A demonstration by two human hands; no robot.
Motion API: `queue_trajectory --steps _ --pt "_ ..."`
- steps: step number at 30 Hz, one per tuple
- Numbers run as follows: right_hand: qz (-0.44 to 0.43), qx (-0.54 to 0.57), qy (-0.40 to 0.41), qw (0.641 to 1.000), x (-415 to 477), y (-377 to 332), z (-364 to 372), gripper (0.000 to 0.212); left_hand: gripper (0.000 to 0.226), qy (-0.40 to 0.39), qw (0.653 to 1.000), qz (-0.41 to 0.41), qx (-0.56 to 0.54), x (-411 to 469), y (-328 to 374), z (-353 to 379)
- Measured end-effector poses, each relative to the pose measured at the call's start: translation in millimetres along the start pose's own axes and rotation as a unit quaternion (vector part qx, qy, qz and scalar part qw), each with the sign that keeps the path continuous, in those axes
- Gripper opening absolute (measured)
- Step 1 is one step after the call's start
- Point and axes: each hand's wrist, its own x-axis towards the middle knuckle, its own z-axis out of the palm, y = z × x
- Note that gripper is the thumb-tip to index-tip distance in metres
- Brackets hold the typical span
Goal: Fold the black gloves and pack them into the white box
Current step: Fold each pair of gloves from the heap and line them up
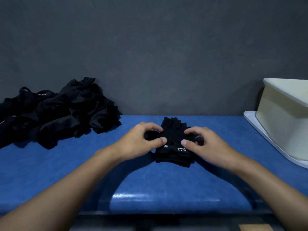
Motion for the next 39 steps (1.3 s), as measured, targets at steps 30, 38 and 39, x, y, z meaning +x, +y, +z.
queue_trajectory --steps 30,38,39 --pt "-0.063 0.053 -0.030 0.996 -21 -5 -7 0.033 0.022 0.003 0.989 0.148 0.016 -14 14 -5" --pt "-0.082 0.043 0.027 0.995 -17 -5 -7 0.041 0.036 0.038 0.985 0.155 0.063 -9 16 -1" --pt "-0.086 0.043 0.027 0.995 -16 -5 -5 0.043 0.036 0.034 0.985 0.157 0.067 -6 16 -1"
